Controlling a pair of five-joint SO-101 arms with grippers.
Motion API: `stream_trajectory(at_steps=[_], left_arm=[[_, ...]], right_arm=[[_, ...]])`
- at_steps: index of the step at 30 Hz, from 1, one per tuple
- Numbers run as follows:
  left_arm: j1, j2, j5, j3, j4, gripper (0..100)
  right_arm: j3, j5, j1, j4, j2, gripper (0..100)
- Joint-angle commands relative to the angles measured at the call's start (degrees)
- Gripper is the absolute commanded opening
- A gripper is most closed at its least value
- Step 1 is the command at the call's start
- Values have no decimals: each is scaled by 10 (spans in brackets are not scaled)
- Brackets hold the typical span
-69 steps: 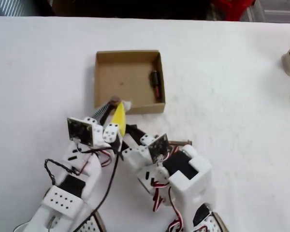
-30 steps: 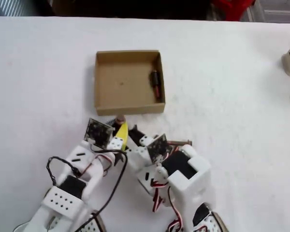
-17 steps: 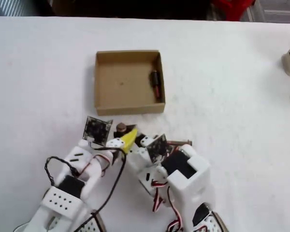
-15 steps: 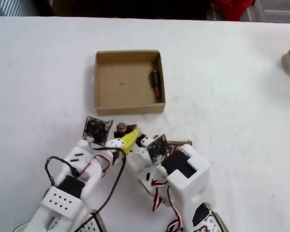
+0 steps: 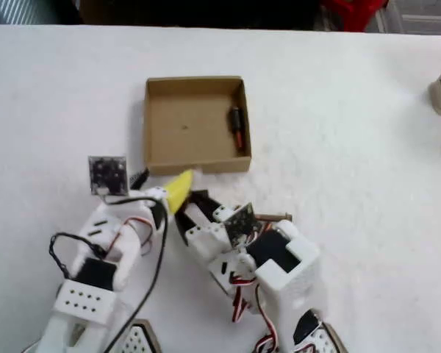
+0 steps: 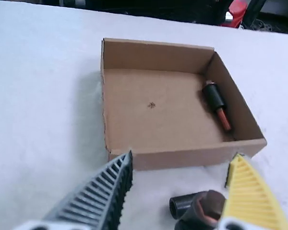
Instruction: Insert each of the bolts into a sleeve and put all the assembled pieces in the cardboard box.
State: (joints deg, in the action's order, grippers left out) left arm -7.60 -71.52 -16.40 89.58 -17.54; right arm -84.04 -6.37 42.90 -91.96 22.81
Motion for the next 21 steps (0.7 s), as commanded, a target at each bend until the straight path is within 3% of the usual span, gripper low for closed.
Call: stream_trajectory(at_steps=[1, 7, 10, 15, 21], left_arm=[[10, -2, -41, -54, -3, 332], [37, -31, -71, -58, -4, 324], [40, -90, -69, -43, -30, 226], [36, -220, -68, -35, -144, 24], [41, -340, -16, -3, -278, 22]], right_arm=[[4, -5, 0, -3, -6, 15], [4, -5, 0, -3, -6, 15], [4, -5, 0, -3, -6, 15], [4, -5, 0, -3, -6, 15], [4, -5, 0, -3, -6, 15]])
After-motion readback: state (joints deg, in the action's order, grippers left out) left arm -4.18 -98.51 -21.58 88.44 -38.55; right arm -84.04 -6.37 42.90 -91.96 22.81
